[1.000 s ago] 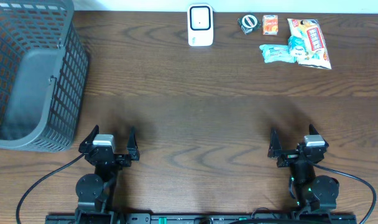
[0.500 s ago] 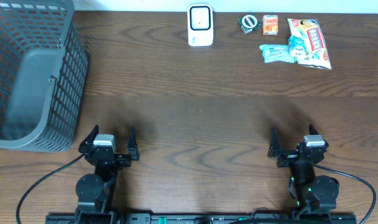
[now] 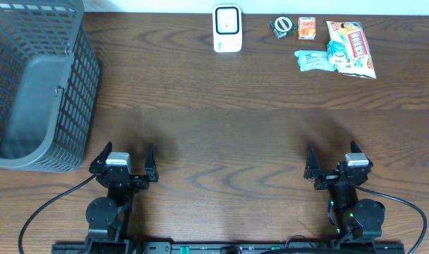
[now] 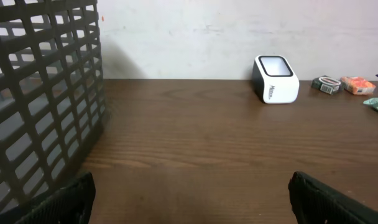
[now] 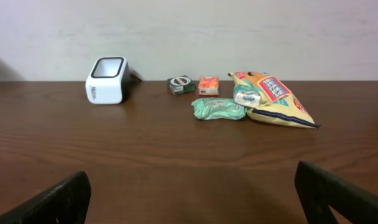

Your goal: Scan the item barcode

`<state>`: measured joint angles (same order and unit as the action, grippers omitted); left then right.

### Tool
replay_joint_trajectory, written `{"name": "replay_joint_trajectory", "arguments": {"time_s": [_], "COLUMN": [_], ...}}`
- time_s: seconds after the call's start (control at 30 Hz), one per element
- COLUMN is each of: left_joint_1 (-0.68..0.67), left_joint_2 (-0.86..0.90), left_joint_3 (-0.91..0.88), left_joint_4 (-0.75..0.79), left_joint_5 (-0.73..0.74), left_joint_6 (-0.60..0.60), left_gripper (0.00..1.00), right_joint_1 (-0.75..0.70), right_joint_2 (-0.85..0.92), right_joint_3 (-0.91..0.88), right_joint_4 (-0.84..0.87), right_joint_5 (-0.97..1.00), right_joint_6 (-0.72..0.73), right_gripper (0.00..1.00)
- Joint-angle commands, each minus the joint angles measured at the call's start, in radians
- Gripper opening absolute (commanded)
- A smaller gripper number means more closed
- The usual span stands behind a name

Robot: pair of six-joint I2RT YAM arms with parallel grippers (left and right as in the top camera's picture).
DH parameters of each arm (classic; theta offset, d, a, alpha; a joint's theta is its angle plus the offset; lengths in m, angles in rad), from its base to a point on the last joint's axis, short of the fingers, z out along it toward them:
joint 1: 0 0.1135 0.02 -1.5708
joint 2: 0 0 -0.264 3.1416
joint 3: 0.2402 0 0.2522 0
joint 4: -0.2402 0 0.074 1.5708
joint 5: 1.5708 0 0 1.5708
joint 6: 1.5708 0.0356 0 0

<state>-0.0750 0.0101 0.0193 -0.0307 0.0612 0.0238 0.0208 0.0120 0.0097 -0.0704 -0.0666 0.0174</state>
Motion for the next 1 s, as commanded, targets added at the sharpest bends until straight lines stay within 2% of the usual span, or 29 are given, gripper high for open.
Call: {"name": "replay_joint_trajectory", "arguments": {"time_s": [0.0,0.97], "left_joint_1": [-0.005,-0.005], "left_joint_2": [-0.006,-0.006], "left_joint_3": [-0.015,-0.015], "left_joint_4": [-0.038,-0.038], "left_joint_5": [-0.001,-0.001], "left_joint_6": [0.010,0.010], "left_gripper": [0.98,0.98], "right_joint_1": [-0.008,-0.011], "right_joint_2": [-0.006,-0.007], "right_joint_3": [-0.003,-0.003], "right_joint_4": [-0.001,-0.006], "right_joint_5": [0.008,0.031], "right_joint_6": [0.004,-0.015], "right_gripper": [0.99,0.99]}}
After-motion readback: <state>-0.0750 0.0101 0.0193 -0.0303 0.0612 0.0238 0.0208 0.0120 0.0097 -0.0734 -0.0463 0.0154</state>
